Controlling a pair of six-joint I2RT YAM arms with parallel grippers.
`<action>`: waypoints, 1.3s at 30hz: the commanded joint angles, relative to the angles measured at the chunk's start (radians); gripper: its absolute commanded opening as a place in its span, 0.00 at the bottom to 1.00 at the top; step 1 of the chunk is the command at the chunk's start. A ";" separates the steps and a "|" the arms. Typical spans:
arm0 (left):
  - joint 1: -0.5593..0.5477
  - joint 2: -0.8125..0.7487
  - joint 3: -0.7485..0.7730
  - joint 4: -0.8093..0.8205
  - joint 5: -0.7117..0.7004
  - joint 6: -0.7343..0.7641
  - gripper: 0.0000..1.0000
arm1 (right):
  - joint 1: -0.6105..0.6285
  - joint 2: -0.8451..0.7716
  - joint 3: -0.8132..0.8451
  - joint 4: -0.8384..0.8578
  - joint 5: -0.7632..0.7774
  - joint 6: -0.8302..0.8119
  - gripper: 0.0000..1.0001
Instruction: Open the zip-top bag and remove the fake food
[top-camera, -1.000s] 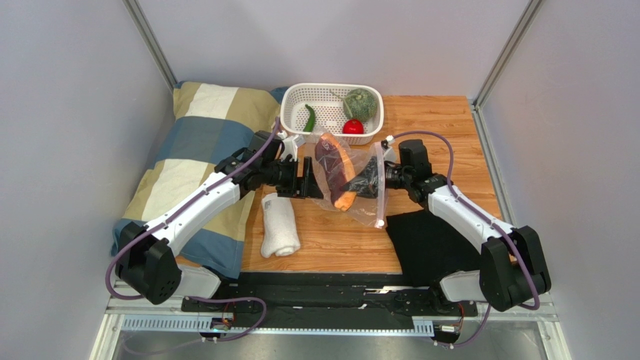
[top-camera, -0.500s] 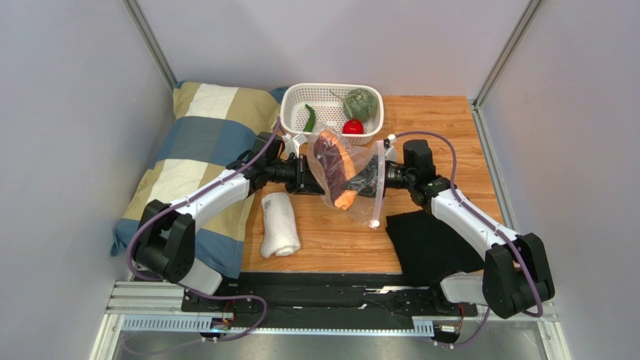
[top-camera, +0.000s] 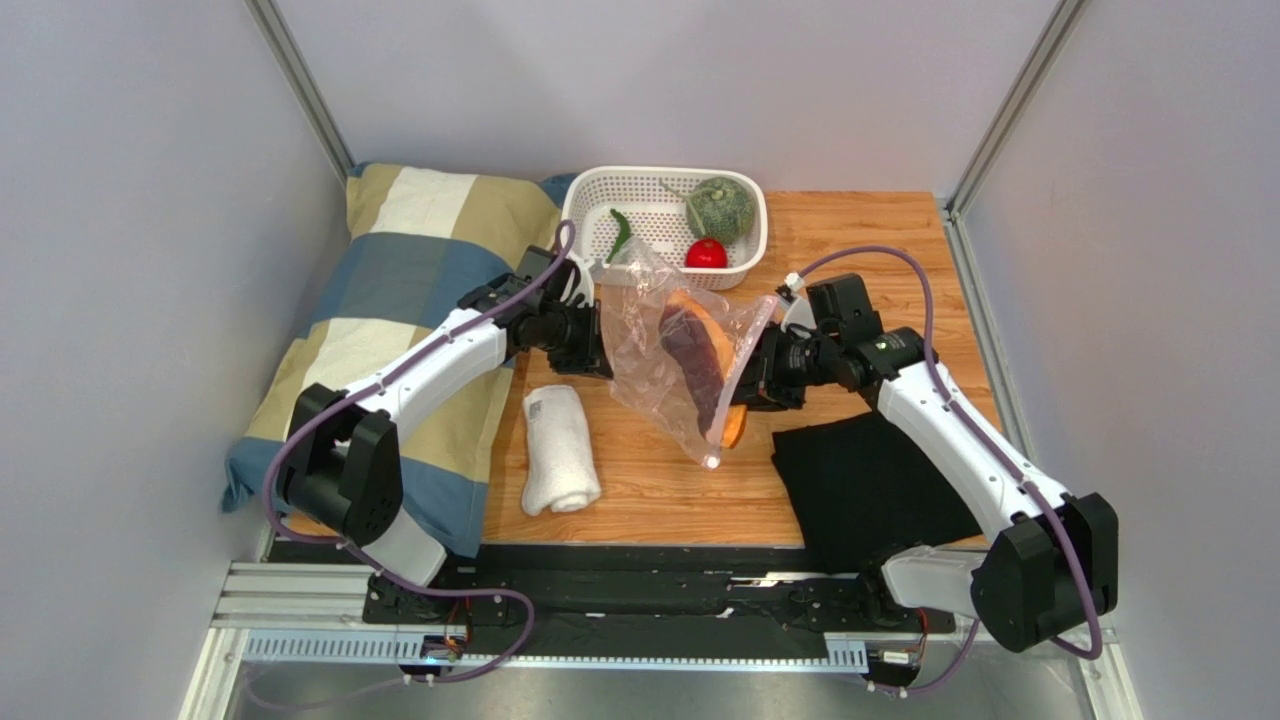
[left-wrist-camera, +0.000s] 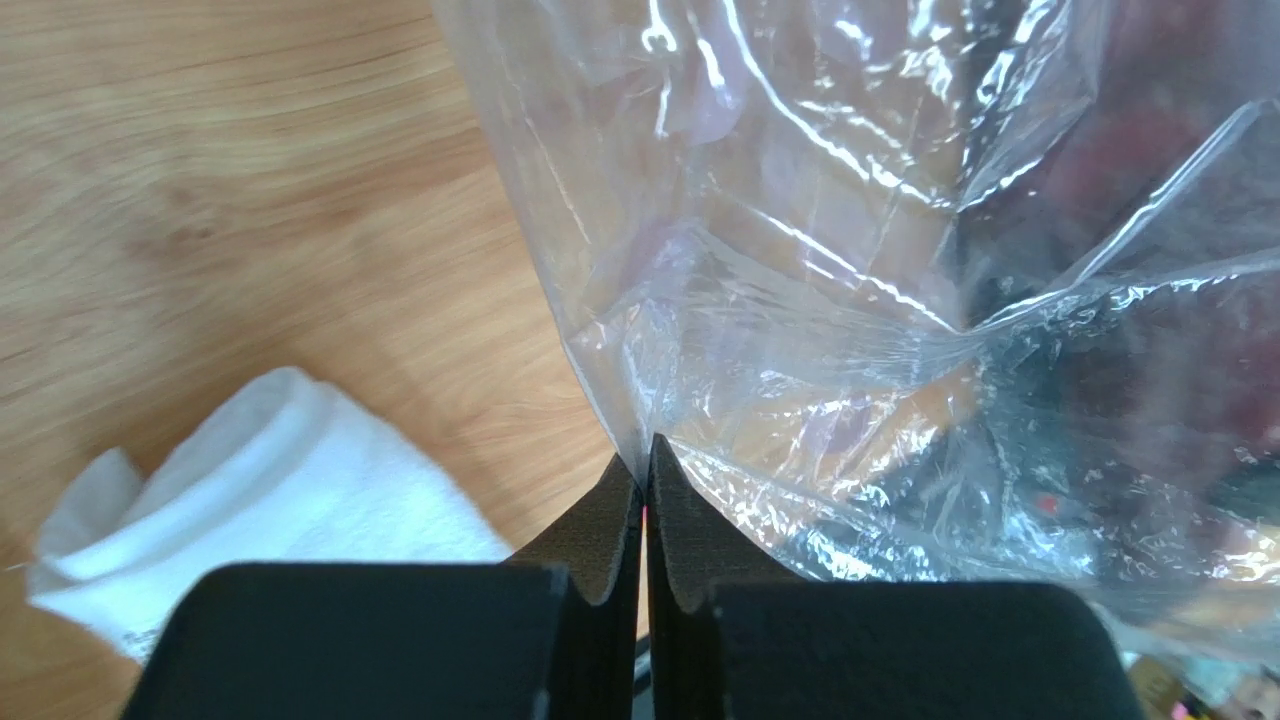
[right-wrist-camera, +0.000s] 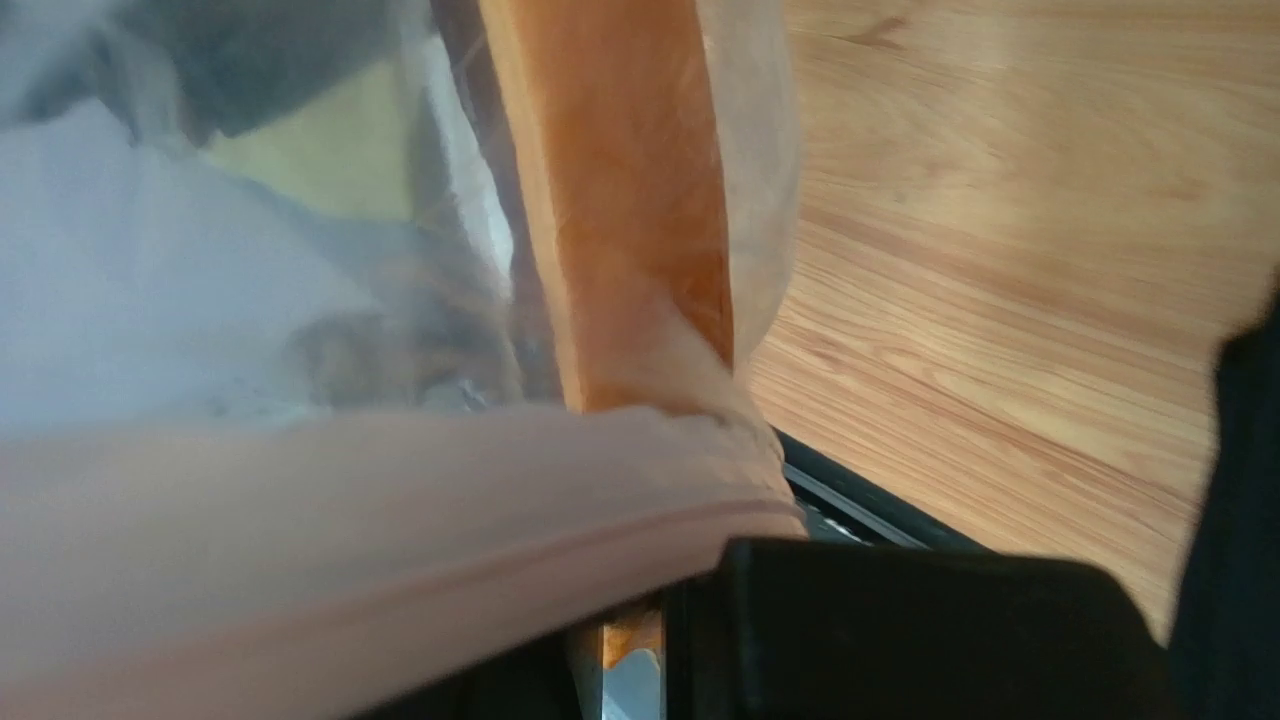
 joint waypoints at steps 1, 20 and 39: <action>0.007 0.042 0.018 -0.062 -0.138 0.075 0.00 | 0.001 -0.042 0.107 -0.327 0.185 -0.278 0.00; 0.006 0.150 0.095 -0.123 -0.159 0.109 0.00 | 0.001 -0.273 0.530 -1.025 0.306 -0.121 0.00; 0.006 -0.037 0.159 -0.172 -0.015 0.117 0.28 | 0.208 -0.230 0.181 -0.496 -0.025 -0.073 0.00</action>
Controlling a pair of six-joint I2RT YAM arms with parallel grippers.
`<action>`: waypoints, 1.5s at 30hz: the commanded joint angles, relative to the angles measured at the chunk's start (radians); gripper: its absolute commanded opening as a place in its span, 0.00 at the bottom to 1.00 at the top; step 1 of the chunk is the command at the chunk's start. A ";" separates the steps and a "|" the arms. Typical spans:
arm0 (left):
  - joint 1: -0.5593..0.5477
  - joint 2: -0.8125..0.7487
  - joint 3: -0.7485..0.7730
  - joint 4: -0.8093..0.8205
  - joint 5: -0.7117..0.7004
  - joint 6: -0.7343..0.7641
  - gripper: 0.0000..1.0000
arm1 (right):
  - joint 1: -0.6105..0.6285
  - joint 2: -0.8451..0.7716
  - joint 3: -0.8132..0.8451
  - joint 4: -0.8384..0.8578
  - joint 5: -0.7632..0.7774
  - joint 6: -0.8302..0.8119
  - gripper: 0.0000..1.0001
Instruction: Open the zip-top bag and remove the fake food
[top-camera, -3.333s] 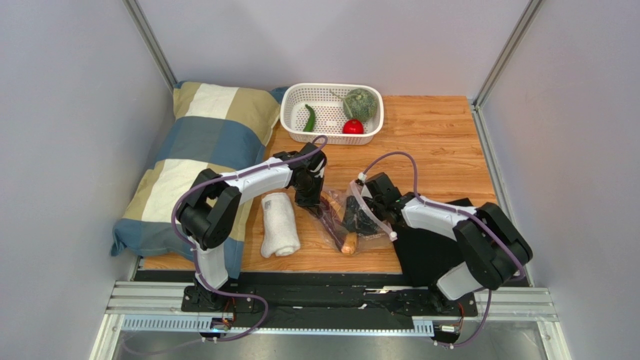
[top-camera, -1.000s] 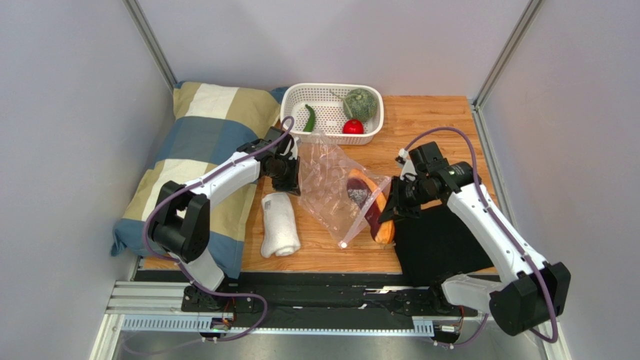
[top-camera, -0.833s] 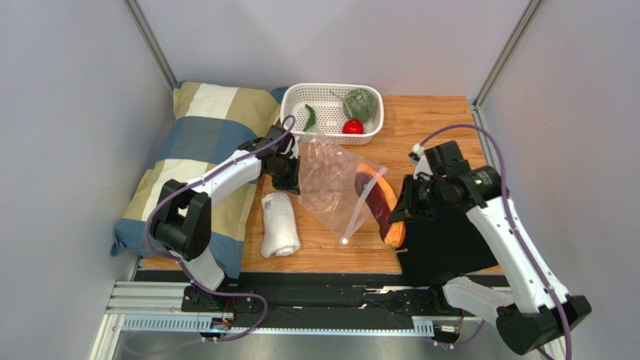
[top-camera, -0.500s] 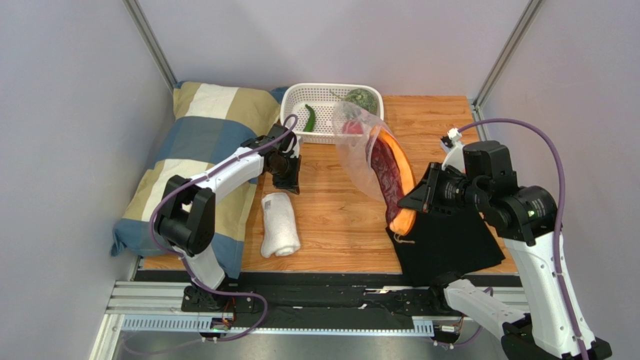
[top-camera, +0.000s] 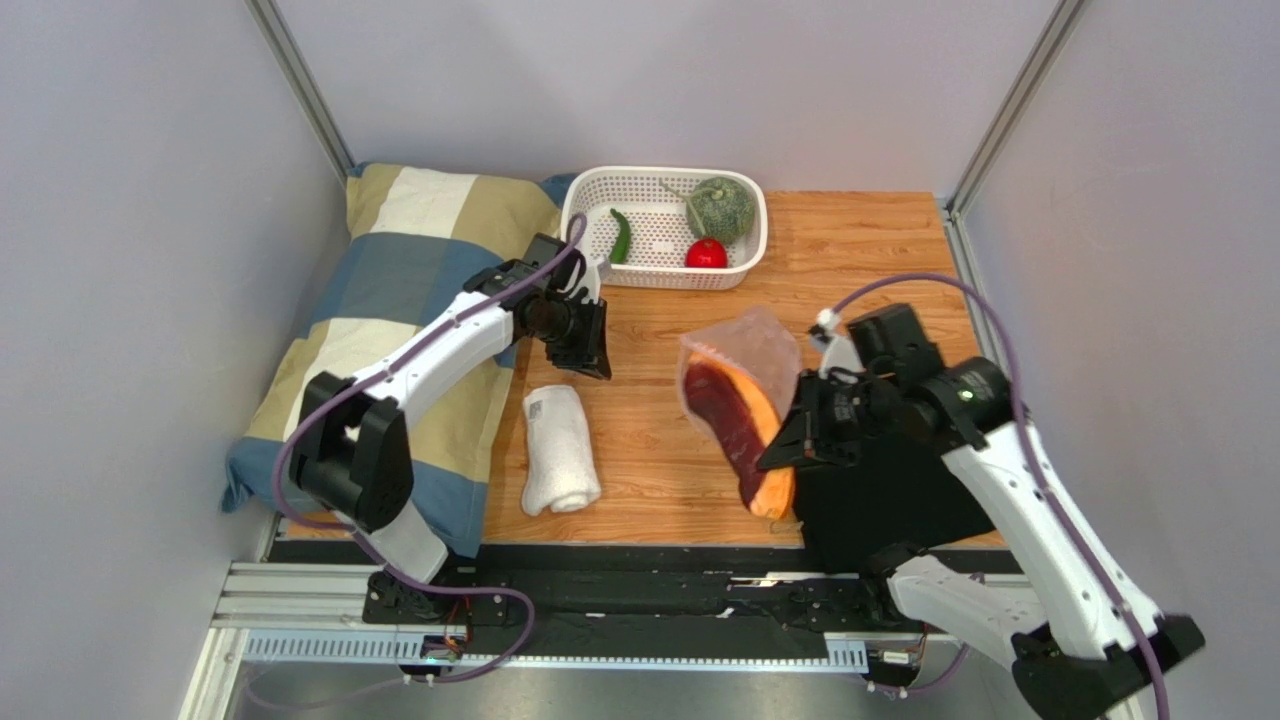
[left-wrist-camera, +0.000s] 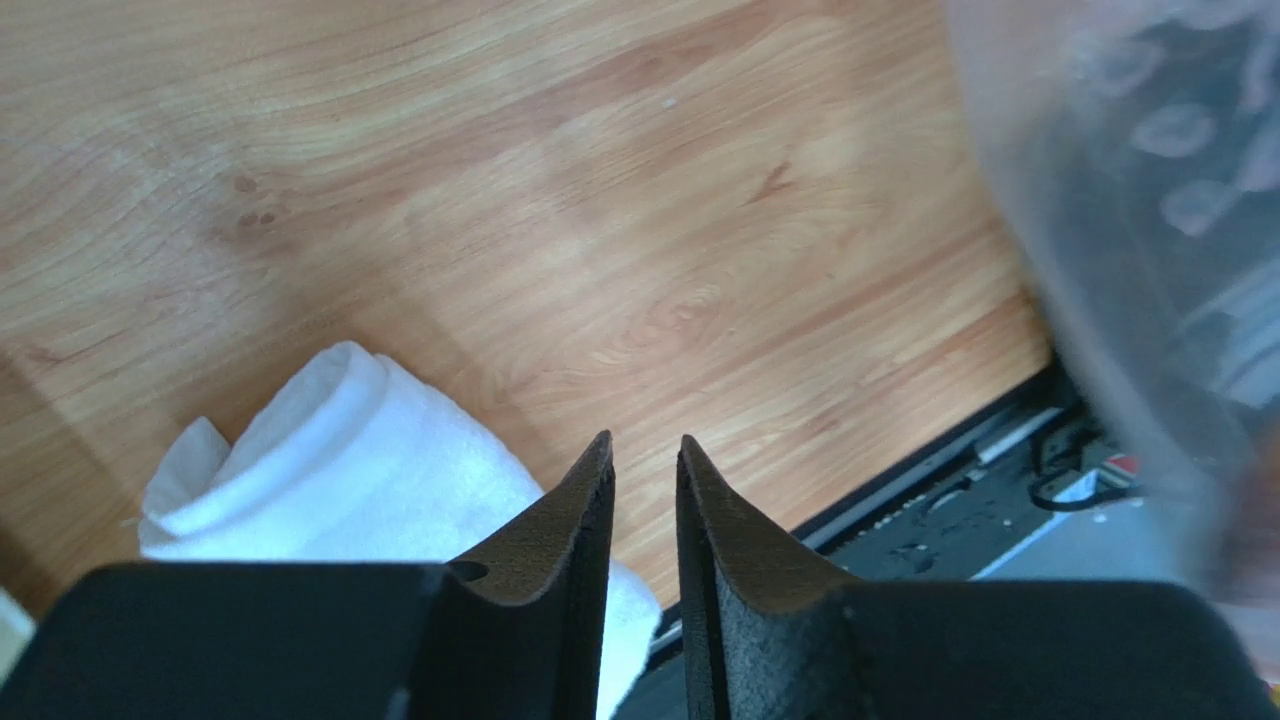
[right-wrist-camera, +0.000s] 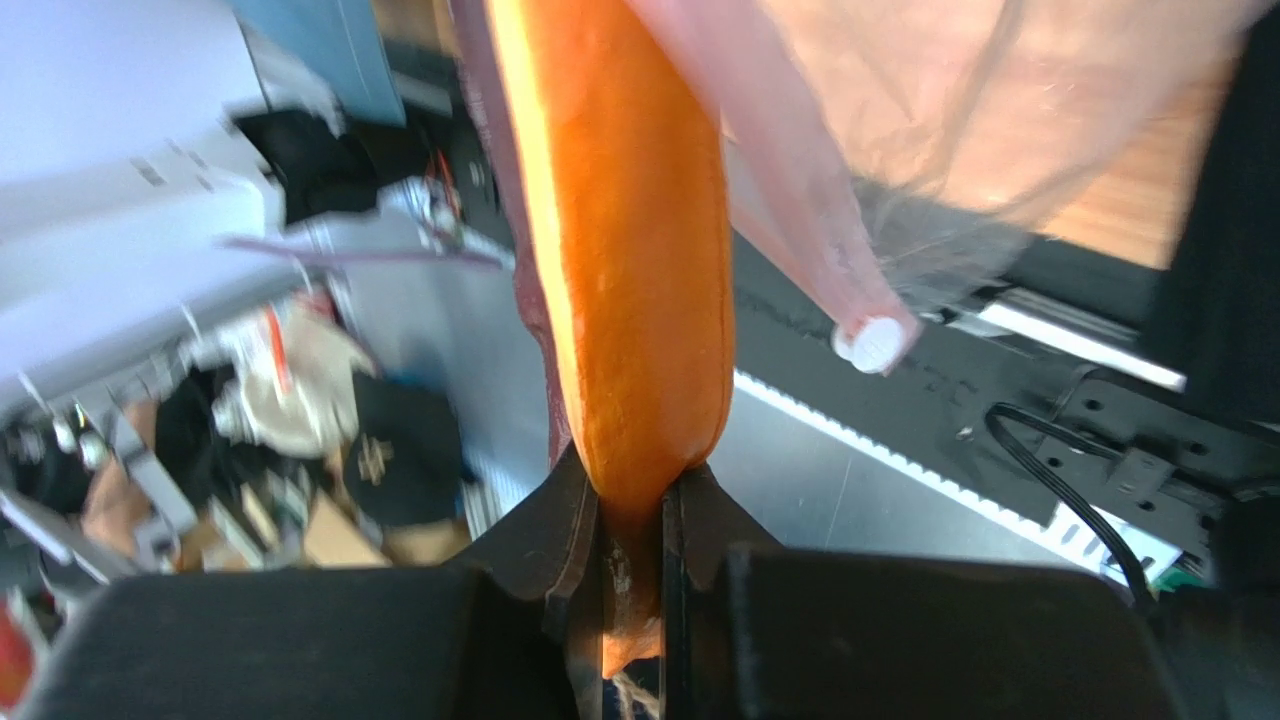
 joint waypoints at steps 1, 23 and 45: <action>0.004 -0.142 0.046 -0.030 -0.013 -0.013 0.32 | 0.158 0.091 -0.074 0.217 -0.194 0.023 0.00; 0.025 -0.138 -0.153 0.284 0.419 -0.280 0.87 | 0.234 -0.169 -0.468 0.392 0.051 0.219 0.00; -0.039 0.237 -0.039 0.449 0.350 -0.273 0.14 | 0.260 -0.388 -0.523 0.218 -0.131 0.195 0.00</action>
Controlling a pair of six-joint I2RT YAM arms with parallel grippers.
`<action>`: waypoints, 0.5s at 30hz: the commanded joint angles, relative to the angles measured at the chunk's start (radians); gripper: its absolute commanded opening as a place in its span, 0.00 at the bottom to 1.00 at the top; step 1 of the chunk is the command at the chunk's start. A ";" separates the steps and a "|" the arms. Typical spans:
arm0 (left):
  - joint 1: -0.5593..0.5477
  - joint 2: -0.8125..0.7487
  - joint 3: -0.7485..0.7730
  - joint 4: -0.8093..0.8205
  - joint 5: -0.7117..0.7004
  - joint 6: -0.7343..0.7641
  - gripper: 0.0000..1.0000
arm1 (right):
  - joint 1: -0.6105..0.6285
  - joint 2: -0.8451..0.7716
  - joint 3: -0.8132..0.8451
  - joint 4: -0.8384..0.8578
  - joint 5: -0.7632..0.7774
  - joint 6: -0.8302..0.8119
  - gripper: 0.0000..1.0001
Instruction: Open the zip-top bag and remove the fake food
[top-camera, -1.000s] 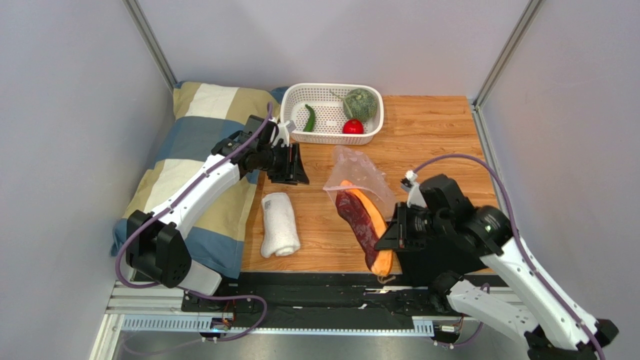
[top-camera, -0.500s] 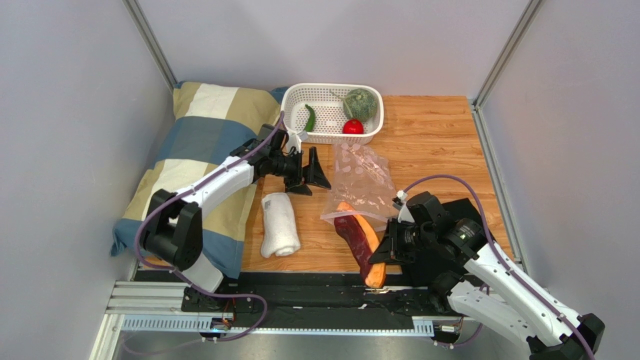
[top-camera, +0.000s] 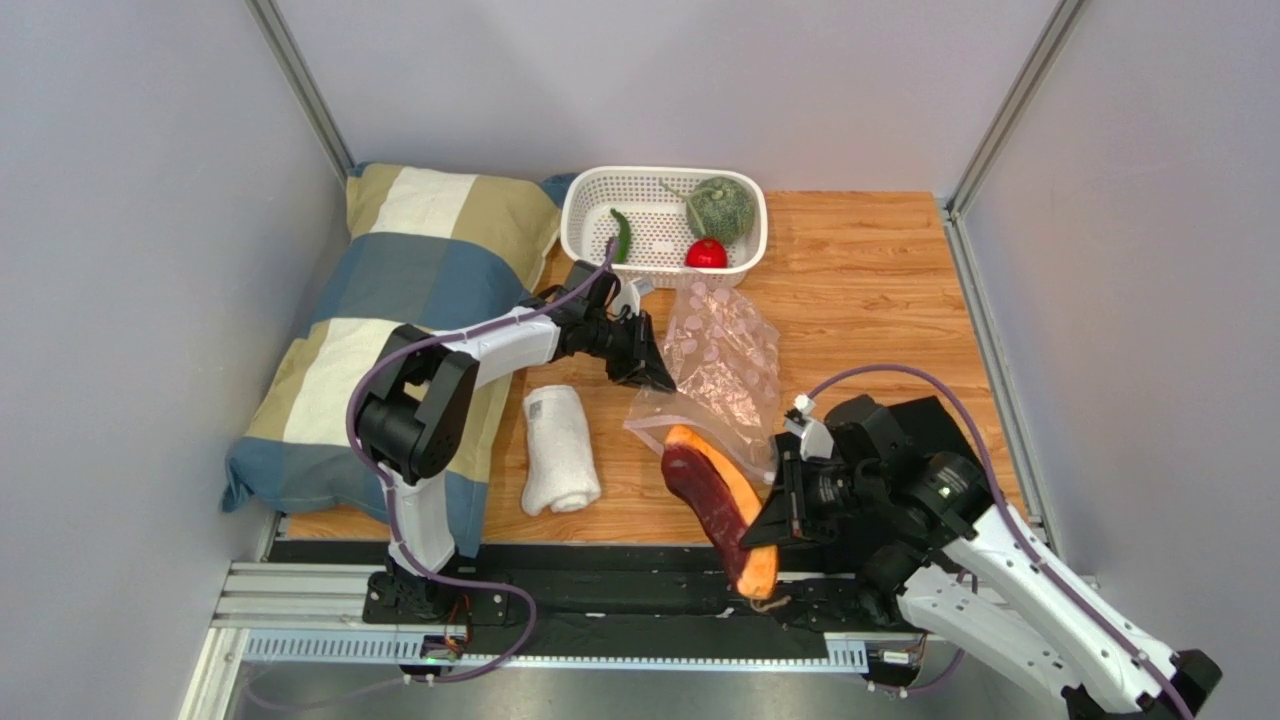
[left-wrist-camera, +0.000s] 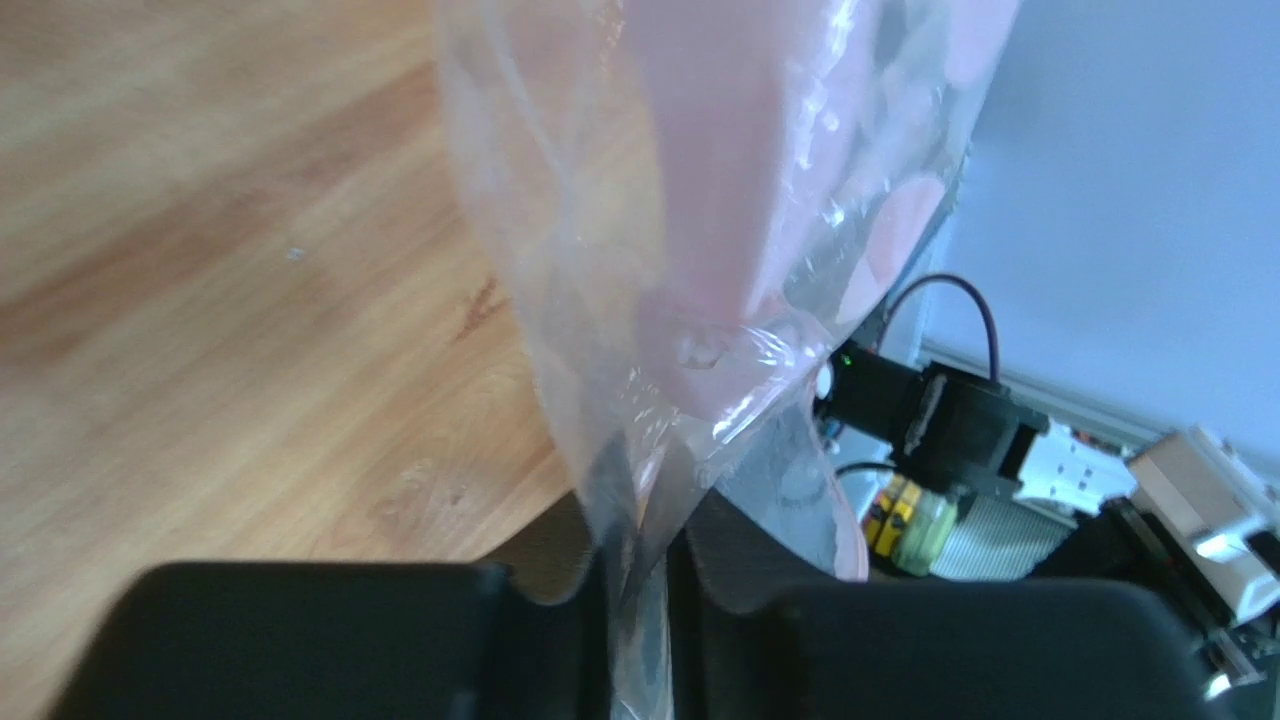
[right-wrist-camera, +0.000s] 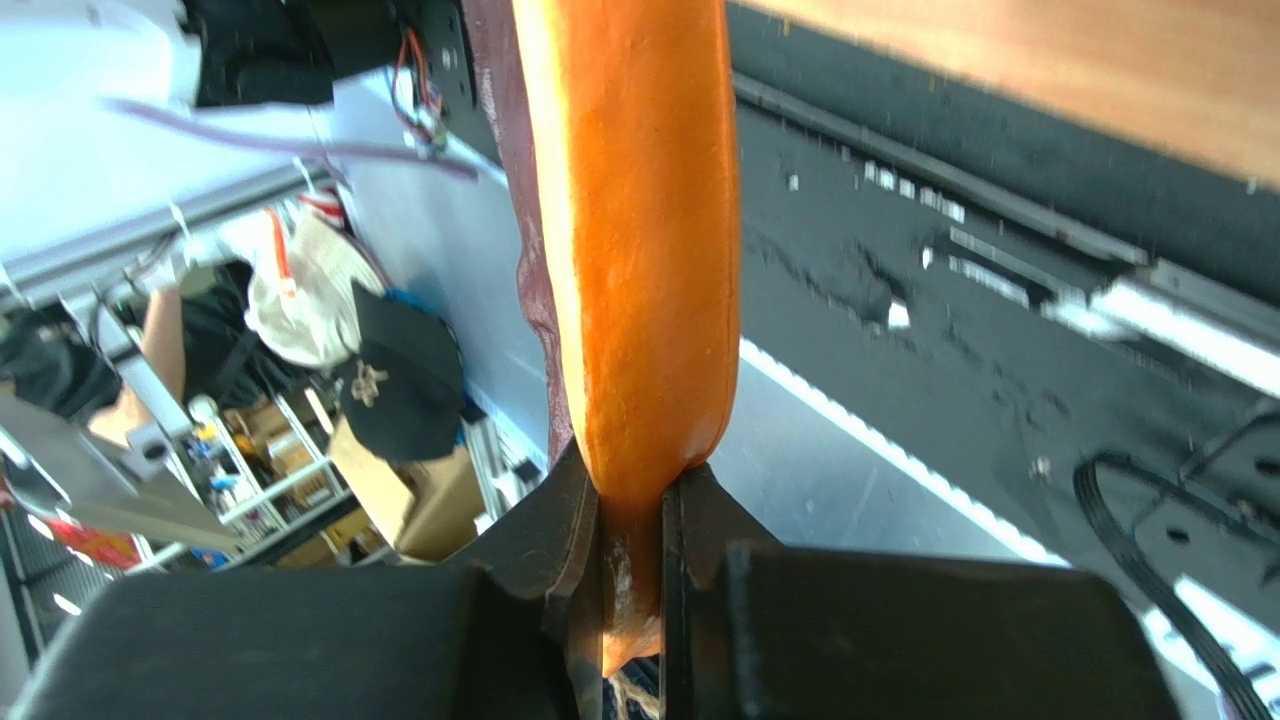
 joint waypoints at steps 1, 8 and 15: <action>0.023 0.011 0.087 -0.097 -0.077 0.099 0.07 | 0.010 -0.177 0.006 -0.160 -0.068 -0.041 0.00; 0.022 0.020 0.136 -0.290 -0.140 0.199 0.20 | 0.007 -0.146 0.110 0.030 0.015 -0.013 0.00; 0.022 -0.161 0.083 -0.413 -0.247 0.289 0.55 | -0.149 0.404 0.496 0.283 0.198 -0.157 0.00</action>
